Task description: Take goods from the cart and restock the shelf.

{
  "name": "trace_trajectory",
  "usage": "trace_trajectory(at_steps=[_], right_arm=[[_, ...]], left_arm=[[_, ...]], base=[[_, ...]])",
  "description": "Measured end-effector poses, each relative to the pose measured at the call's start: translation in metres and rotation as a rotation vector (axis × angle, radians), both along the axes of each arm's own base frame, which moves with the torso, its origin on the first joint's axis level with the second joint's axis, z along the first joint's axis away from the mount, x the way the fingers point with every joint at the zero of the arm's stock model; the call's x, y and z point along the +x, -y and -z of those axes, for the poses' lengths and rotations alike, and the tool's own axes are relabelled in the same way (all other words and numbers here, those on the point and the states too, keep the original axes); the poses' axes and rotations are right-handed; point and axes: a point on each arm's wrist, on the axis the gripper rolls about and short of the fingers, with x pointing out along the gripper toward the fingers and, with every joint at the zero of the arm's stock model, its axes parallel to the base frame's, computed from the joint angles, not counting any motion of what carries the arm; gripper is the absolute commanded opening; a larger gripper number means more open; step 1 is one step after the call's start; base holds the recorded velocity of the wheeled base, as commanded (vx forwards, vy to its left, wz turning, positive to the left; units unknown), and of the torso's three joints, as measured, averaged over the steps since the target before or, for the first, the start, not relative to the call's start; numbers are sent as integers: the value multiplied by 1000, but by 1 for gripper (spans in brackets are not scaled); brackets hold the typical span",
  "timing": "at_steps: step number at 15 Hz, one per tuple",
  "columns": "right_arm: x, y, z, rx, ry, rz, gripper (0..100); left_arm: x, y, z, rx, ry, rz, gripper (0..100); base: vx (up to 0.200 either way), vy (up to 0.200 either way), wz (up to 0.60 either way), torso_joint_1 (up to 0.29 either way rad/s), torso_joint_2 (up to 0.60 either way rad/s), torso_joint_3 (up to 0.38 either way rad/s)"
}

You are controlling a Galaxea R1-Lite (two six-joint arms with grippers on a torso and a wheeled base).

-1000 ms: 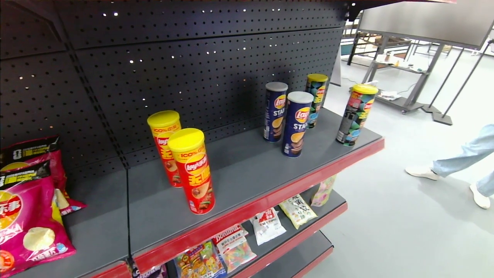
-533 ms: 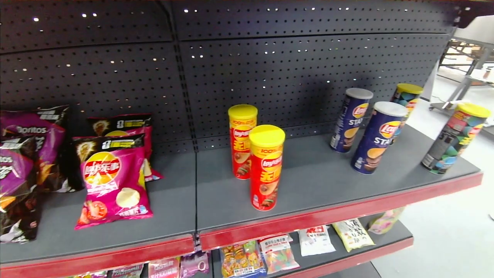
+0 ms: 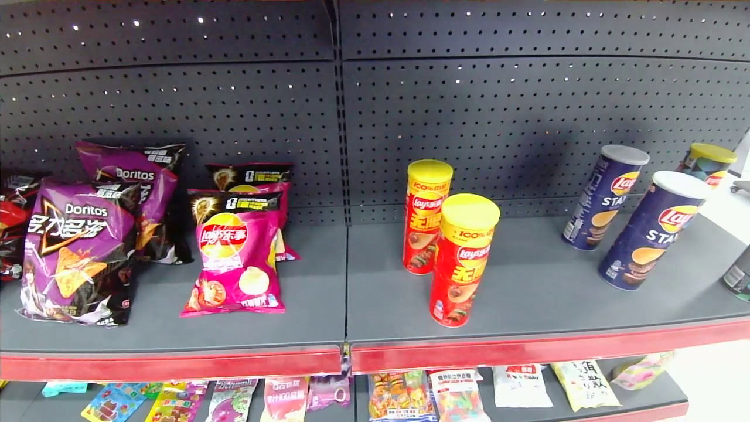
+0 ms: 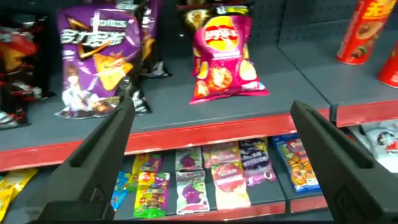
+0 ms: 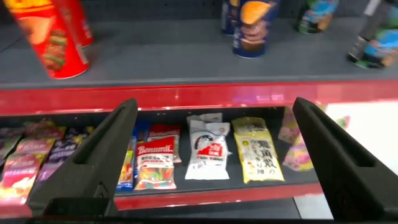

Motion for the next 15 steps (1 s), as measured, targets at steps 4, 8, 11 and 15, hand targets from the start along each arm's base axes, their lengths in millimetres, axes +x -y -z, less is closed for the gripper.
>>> trace_trajectory(at_steps=[4,8,11,15], right_arm=[[4,0,-2,-34,-52,-107,100],[6,2,-3,-33,-63,-60,100],[5,2,-24,6,-9,-50,100],[27,0,-87,34,-24,-91,100]], left_arm=[[11,-5,19,11,-40,-138,100],[26,-8,45,13,-29,-196,100],[33,-10,62,1,-23,-223,100],[34,-12,68,-12,-41,-299,100]], base=[[0,0,0,0,0,0],[0,0,0,0,0,0],[0,0,0,0,0,0],[0,0,0,0,0,0]])
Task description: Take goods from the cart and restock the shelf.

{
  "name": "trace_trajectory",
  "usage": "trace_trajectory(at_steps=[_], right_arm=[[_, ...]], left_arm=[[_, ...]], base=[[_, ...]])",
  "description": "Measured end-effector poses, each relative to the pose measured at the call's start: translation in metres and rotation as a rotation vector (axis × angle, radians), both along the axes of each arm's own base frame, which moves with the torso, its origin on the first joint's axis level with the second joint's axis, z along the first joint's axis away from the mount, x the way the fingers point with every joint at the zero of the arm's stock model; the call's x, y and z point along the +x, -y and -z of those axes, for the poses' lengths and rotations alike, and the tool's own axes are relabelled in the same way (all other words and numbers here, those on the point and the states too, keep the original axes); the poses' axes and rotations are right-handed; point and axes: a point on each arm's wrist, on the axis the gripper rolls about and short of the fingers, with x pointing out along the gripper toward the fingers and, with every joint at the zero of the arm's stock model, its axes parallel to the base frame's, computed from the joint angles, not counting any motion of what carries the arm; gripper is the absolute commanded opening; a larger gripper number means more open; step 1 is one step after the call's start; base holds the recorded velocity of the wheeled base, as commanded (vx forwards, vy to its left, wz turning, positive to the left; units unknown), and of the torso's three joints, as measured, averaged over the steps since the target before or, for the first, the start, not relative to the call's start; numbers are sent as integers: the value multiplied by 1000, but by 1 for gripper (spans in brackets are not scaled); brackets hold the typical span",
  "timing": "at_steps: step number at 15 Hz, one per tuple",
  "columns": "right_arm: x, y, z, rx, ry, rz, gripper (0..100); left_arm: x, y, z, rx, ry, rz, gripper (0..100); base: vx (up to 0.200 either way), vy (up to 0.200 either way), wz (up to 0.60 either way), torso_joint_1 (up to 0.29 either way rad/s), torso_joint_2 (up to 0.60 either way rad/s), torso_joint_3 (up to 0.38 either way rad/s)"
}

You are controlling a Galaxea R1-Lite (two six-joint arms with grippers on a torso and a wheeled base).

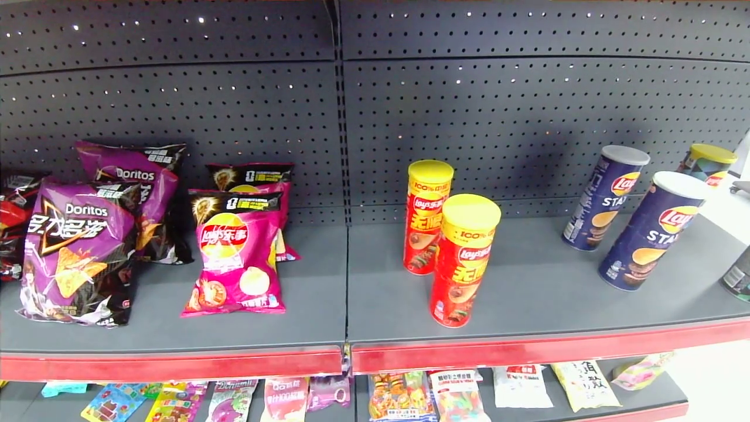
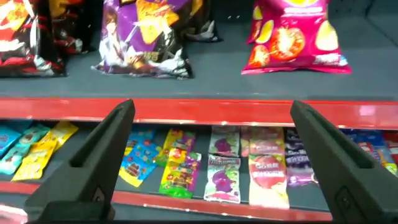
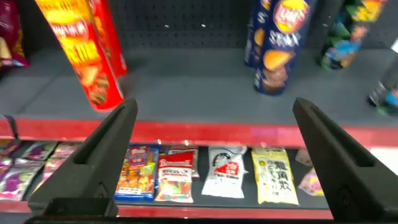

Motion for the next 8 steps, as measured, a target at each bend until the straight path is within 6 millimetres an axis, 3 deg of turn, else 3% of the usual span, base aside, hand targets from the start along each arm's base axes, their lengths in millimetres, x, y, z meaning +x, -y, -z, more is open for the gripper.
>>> trace_trajectory(at_steps=[3,8], right_arm=[[39,-8,-16,-8,-62,-75,100],[88,-28,-19,-26,-207,-239,100]], left_arm=[[0,-1,0,-67,18,-39,100],[0,1,1,-63,7,30,100]], base=[[0,0,0,0,0,0],[0,0,0,0,0,0]])
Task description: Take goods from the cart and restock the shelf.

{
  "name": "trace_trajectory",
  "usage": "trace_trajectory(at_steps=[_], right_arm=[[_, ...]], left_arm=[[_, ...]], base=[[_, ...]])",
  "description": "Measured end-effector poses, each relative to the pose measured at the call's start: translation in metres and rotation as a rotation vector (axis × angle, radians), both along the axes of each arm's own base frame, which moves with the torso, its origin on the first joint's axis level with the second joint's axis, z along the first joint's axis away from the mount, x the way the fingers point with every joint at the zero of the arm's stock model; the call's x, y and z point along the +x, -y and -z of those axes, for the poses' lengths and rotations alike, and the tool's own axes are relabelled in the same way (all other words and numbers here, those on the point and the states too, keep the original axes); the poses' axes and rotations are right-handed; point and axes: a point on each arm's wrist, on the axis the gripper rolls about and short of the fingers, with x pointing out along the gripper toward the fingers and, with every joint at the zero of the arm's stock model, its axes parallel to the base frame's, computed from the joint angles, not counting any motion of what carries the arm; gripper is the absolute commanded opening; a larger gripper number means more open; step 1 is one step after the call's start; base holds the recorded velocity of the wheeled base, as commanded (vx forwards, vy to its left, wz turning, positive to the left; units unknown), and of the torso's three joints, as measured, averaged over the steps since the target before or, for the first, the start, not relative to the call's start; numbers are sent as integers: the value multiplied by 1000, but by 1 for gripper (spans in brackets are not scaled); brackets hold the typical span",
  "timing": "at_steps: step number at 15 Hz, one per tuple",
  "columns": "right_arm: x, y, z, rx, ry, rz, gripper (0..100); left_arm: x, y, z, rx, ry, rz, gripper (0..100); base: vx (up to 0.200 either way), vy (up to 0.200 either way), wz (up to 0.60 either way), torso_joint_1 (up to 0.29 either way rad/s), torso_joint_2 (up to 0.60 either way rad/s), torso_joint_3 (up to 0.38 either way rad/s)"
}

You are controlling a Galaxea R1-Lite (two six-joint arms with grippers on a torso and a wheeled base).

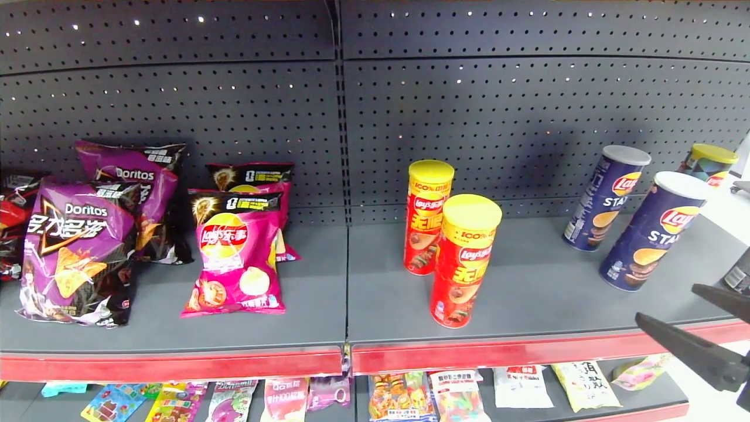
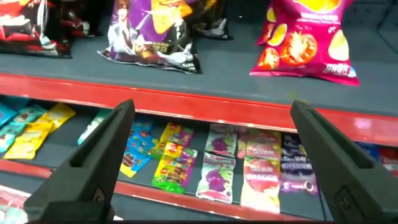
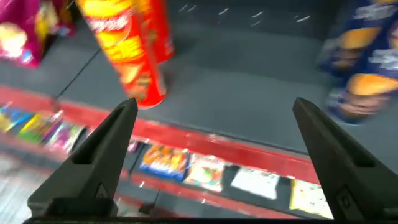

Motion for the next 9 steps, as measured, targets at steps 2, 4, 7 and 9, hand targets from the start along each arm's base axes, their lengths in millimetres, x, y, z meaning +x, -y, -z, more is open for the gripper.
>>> trace_trajectory(at_steps=[2,4,7,9], right_arm=[[9,-6,5,-11,-52,-48,100],[16,-11,10,-23,-98,-68,100],[24,-19,16,-25,-156,-104,100],[29,-23,21,-30,-198,-121,100]], left_arm=[[0,1,5,-12,-51,46,100],[0,1,5,-18,-45,52,100],[0,1,5,-20,-45,54,100],[0,1,5,-21,-44,54,100]], base=[[0,0,0,0,0,0],[0,0,0,0,0,0],[0,0,0,0,0,0],[0,0,0,0,0,0]])
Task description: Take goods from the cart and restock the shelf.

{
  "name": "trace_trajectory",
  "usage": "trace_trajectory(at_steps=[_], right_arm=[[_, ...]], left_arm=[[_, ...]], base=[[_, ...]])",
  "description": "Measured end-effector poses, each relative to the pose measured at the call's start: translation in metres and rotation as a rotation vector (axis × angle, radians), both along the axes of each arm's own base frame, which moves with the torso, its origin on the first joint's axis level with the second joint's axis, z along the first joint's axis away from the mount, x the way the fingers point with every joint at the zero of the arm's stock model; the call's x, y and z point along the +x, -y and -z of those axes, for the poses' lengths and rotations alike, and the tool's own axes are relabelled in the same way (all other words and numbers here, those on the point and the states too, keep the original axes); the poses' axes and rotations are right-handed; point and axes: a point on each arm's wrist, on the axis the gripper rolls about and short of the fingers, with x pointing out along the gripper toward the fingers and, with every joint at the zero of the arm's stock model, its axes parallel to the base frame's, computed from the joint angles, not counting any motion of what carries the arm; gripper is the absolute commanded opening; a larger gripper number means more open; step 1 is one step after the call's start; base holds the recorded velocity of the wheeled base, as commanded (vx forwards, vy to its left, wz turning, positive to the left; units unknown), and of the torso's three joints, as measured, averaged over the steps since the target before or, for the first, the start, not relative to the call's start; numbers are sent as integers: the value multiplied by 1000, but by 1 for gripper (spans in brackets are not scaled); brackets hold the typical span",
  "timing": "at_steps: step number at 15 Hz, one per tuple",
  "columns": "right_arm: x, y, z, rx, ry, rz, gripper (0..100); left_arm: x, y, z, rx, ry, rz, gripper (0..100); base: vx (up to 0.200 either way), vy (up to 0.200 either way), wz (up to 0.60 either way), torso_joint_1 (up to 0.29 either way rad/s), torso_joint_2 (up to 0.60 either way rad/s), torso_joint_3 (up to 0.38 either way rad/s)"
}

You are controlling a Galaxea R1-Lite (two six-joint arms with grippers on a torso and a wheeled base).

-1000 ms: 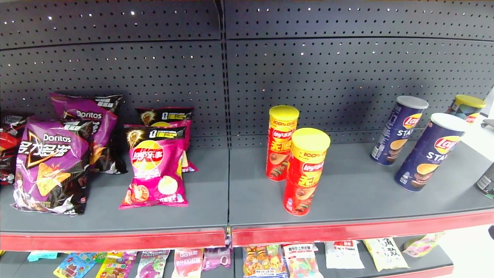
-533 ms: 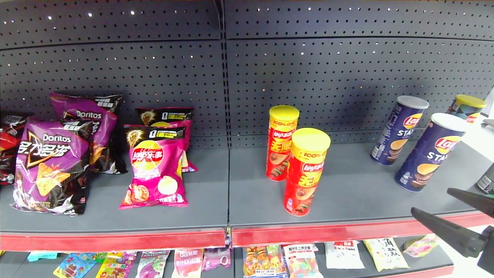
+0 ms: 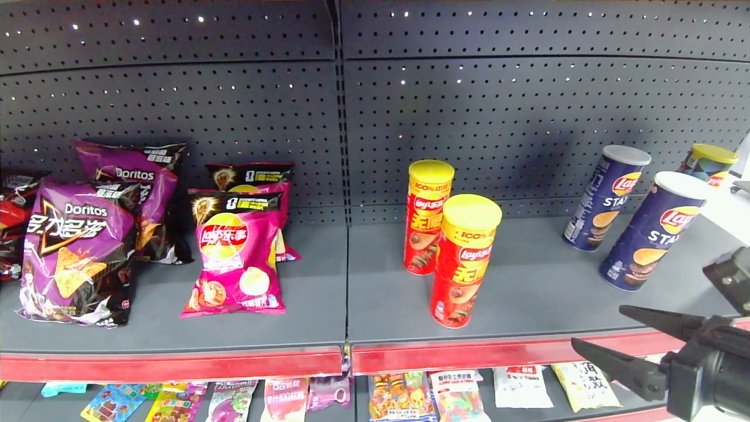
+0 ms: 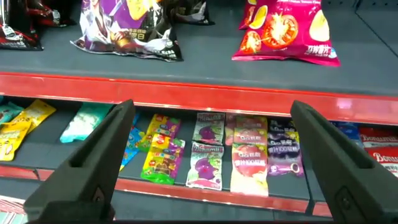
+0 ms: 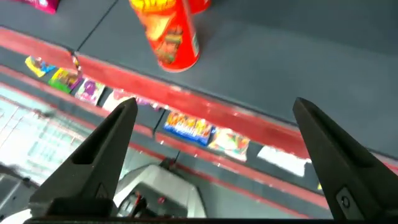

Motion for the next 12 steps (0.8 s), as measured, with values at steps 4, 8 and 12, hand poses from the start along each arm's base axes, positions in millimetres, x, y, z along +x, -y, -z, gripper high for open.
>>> trace_trajectory(at_steps=[4,8,12], right_arm=[[19,-9,9,0,-21,-4,100],[42,-18,23,25,-61,15,100],[55,-23,36,9,-105,25,100]], left_arm=[[0,0,0,0,0,-1,100],[0,0,0,0,-1,-1,100],[0,0,0,0,-1,0,100]], base=[[0,0,0,0,0,0],[0,0,0,0,0,0],[0,0,0,0,0,0]])
